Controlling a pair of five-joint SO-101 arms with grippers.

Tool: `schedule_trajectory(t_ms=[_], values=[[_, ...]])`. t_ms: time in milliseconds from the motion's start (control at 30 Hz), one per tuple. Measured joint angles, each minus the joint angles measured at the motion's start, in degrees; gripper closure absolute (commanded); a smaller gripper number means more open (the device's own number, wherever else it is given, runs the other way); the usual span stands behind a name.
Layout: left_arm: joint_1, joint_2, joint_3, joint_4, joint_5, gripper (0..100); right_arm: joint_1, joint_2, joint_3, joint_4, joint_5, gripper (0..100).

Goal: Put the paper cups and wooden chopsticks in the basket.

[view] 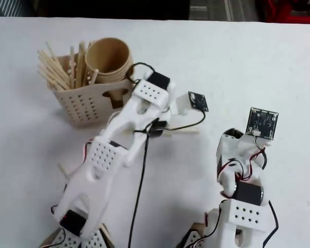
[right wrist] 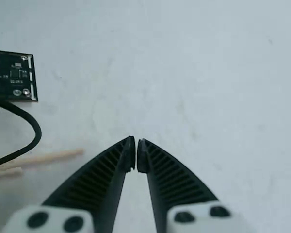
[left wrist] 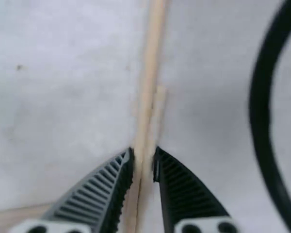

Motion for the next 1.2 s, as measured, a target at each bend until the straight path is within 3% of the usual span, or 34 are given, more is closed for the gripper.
schedule_trajectory(t_ms=[233,533,867,1200], values=[[0.88,0.18,-0.62,0.35,1.41,98,0.00,0.00,0.00,0.00,0.00,97.4],[3.25,-3.52,-1.05,0.00,10.11,98,0.00,0.00,0.00,0.00,0.00,97.4],[3.78,-20.57,5.10,0.09,13.98,98,0.00,0.00,0.00,0.00,0.00,97.4],[3.87,-46.07,6.07,0.18,24.35,98,0.00,0.00,0.00,0.00,0.00,97.4]])
